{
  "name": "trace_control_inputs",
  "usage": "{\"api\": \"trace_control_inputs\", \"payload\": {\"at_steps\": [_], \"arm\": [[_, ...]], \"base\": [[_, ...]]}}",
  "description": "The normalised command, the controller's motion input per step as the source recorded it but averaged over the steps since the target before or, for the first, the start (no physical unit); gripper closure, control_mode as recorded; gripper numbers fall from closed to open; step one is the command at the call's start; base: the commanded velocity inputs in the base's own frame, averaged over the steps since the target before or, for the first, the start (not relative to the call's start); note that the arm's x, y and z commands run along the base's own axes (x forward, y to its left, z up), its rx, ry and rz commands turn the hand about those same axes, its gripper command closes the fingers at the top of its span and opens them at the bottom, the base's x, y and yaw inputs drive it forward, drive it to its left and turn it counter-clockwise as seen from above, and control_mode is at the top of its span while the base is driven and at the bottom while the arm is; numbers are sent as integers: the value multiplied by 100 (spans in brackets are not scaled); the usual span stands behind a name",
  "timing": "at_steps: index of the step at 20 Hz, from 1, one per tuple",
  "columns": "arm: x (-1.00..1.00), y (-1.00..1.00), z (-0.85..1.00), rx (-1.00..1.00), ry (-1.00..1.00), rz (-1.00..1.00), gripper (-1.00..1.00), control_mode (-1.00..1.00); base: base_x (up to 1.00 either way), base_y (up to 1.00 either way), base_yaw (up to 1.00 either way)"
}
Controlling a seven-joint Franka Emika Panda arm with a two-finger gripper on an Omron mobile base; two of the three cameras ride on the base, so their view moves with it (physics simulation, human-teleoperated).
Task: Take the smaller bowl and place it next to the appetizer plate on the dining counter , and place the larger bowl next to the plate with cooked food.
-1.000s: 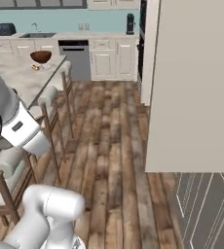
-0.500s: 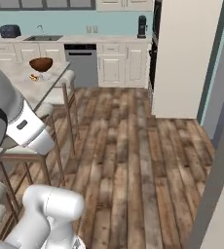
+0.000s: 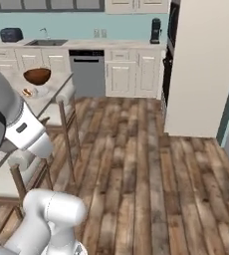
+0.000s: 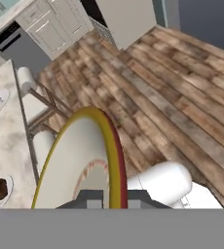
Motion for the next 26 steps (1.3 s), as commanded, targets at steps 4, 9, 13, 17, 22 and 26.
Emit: {"api": "trace_control_inputs", "payload": {"at_steps": [4, 9, 13, 17, 22, 26], "arm": [[0, 0, 0, 0, 0, 0, 100, 100], [0, 0, 0, 0, 0, 0, 100, 100], [0, 0, 0, 0, 0, 0, 100, 100], [0, 0, 0, 0, 0, 0, 100, 100], [0, 0, 0, 0, 0, 0, 100, 100], [0, 0, 0, 0, 0, 0, 100, 100]], "base": [[100, -2, 54], [96, 0, 69], [87, 0, 75], [68, 0, 74], [60, 0, 74], [64, 0, 73]]}}
